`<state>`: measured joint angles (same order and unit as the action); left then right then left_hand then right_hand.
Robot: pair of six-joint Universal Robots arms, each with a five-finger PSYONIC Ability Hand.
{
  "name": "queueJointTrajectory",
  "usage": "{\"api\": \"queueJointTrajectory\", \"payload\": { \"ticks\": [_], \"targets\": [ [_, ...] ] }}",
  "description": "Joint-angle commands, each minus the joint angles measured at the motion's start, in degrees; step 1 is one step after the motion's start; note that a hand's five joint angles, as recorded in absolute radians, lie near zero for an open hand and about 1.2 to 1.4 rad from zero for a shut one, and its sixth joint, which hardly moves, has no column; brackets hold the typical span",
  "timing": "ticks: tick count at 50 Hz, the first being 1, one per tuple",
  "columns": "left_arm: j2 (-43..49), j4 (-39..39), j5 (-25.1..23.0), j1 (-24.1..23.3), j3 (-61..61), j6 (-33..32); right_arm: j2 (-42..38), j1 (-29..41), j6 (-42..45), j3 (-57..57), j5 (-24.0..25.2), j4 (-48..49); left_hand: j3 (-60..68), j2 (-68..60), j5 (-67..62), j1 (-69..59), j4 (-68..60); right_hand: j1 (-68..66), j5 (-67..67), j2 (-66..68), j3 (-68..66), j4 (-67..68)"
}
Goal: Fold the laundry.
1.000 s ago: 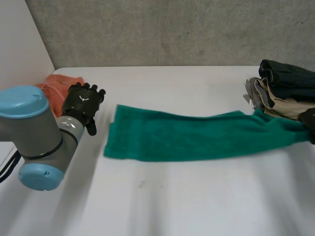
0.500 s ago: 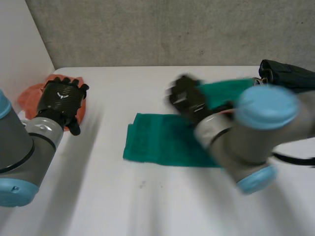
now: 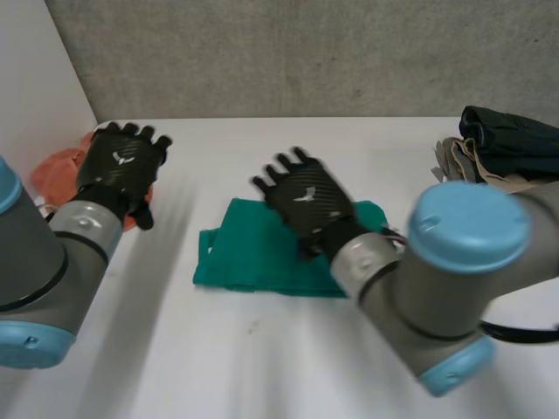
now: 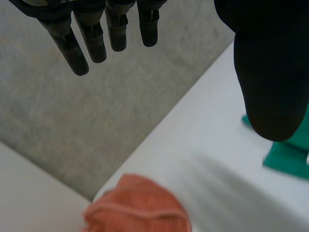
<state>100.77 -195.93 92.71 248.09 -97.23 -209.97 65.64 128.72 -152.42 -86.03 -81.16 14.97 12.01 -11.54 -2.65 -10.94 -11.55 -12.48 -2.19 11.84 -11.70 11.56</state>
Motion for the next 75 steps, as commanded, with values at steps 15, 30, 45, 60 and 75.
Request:
{"api": "queueJointTrajectory", "payload": {
  "ticks": [15,30,45,60,75],
  "targets": [
    [7.1,0.1,0.7,-10.3,6.4,0.0,-4.9,-20.2,4.4,-9.1,-1.8,-5.8,-1.6,1.2,2.3,0.6,1.2,-67.5,-67.8,68.2,-68.3,68.4],
    [2.4,0.6,0.9,-7.5,4.9,0.3,-0.7,0.8,18.7,-2.7,1.0,5.3,-1.6,1.2,2.3,0.6,1.2,-67.5,-67.8,68.2,-68.3,68.4],
    [2.9,0.5,2.9,-5.6,4.4,8.8,-9.6,4.2,12.0,1.6,8.3,5.7,-1.0,0.5,1.6,-0.1,0.5,2.5,2.2,-1.8,1.7,-1.6],
    [18.2,4.6,3.0,-16.7,17.1,21.1,-5.2,-8.0,-24.4,9.6,3.4,-13.1,-0.4,0.0,1.1,-0.6,0.0,2.5,2.2,-1.8,1.7,-1.6],
    [27.8,12.6,13.0,-17.8,17.3,20.5,-21.5,-8.0,-17.0,20.8,4.3,-22.7,-0.1,-0.4,0.8,-1.0,-0.3,2.5,2.2,-1.8,1.7,-1.6]
  ]
}}
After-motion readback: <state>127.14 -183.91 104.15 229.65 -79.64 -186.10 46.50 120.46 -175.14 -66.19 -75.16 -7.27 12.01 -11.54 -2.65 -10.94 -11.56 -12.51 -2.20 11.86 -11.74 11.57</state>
